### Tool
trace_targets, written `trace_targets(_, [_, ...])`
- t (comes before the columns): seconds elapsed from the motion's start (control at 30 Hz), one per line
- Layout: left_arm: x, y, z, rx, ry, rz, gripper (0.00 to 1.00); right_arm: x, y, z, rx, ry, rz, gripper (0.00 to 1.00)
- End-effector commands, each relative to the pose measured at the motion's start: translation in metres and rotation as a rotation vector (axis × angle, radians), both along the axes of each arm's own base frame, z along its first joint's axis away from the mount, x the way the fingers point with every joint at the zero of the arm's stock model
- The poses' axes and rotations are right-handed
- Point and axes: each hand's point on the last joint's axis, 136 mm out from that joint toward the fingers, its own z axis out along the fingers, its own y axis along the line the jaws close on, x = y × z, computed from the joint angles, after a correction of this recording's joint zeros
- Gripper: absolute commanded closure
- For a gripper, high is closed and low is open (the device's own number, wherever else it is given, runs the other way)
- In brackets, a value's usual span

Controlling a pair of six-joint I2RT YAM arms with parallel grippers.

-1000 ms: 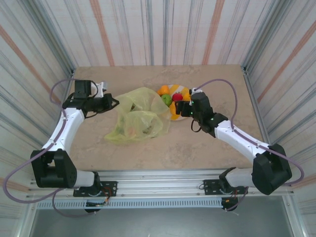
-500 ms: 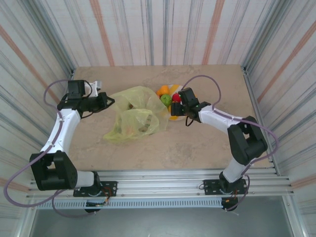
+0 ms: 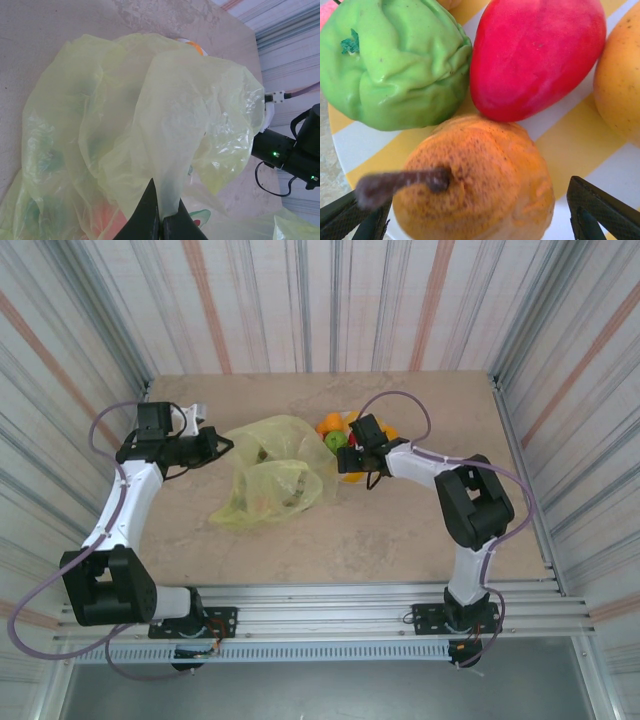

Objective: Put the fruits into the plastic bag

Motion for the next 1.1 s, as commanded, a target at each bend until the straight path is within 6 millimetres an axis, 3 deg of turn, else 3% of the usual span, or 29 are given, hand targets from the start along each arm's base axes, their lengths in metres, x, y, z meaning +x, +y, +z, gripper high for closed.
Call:
trace_targets(0.0, [-0.001, 0.0, 0.009, -0.028, -0.002, -0.001, 1.0, 0.003, 0.002, -0.007, -0.04, 0.017, 0.029, 0.11])
trace_targets(0.37, [-0.001, -0.002, 0.008, -0.044, 0.005, -0.005, 1.0, 0.006, 0.001, -0.018, -0.076, 0.032, 0.035, 0.28])
trace_targets(0.67, [-0.001, -0.007, 0.007, -0.079, 0.02, -0.021, 0.98, -0.01, -0.012, 0.024, -0.049, -0.05, 0.031, 0.38])
trace_targets(0.9, [-0.005, -0.025, 0.001, -0.074, 0.034, -0.066, 0.98, -0.057, -0.023, 0.06, 0.046, -0.123, 0.098, 0.43])
trace_targets(1.07, [-0.007, -0.036, -0.001, -0.079, 0.05, -0.097, 0.98, -0.103, 0.015, 0.078, 0.262, -0.16, 0.275, 0.45])
